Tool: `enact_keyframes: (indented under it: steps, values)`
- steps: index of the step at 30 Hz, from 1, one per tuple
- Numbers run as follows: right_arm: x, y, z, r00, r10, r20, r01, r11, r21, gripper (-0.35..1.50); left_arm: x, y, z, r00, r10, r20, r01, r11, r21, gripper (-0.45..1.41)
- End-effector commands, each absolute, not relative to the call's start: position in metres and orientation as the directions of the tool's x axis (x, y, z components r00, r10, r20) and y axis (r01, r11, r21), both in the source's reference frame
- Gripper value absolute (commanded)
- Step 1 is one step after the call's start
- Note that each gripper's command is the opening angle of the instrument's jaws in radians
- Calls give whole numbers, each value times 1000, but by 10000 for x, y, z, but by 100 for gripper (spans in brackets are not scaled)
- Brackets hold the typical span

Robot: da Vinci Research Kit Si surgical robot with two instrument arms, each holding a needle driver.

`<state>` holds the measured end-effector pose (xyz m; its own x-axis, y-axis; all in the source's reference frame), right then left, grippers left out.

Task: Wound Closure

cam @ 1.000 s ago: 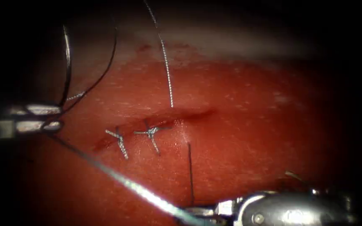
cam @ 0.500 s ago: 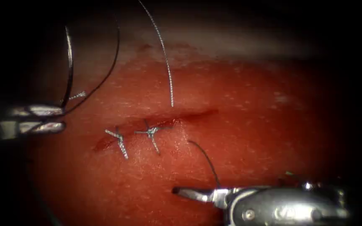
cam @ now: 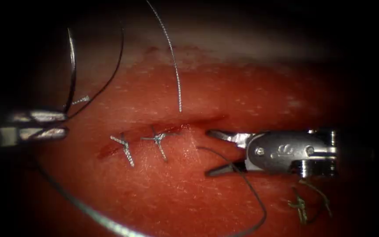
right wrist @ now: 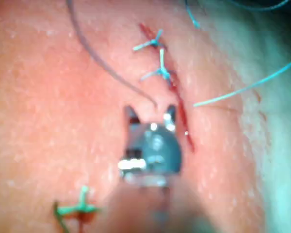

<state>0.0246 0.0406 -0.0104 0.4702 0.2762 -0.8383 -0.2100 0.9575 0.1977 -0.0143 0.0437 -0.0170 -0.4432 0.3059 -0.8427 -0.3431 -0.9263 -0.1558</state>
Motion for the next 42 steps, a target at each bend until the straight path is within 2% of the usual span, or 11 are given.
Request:
enact_keyframes:
  steps: [1, 10, 11, 14, 15, 16, 17, 27, 42]
  values:
    - [251, 403, -94, 467, 284, -837, -215, 955, 204, 128, -148, 431, -164, -442, 307, -843, -342, -926, -159, -35]
    - [266, 399, -93, 445, 305, -842, -219, 949, 227, 116, -148, 431, -164, -442, 307, -843, -342, -926, -159, -35]
    - [268, 399, -93, 435, 317, -843, -218, 945, 243, 107, -148, 431, -164, -442, 307, -843, -342, -926, -159, -35]
    - [269, 399, -93, 418, 340, -842, -221, 937, 269, 97, -148, 431, -164, -440, 313, -842, -345, -924, -164, -35]
    - [269, 399, -94, 408, 357, -840, -208, 933, 295, 62, -148, 431, -164, -440, 313, -842, -345, -924, -164, -35]
    - [268, 398, -95, 401, 361, -842, -182, 932, 313, -2, -148, 431, -164, -440, 313, -842, -345, -924, -164, -35]
    - [268, 398, -95, 397, 361, -844, -159, 933, 324, -35, -148, 431, -164, -440, 313, -842, -345, -924, -164, -35]
    - [257, 382, -120, 425, 386, -818, -125, 921, 370, -35, -147, 431, -164, -440, 313, -842, -344, -925, -164, -35]
    - [264, 342, -186, 444, 385, -809, -35, 910, 413, -35, -147, 430, -164, -440, 313, -842, -343, -925, -164, -35]
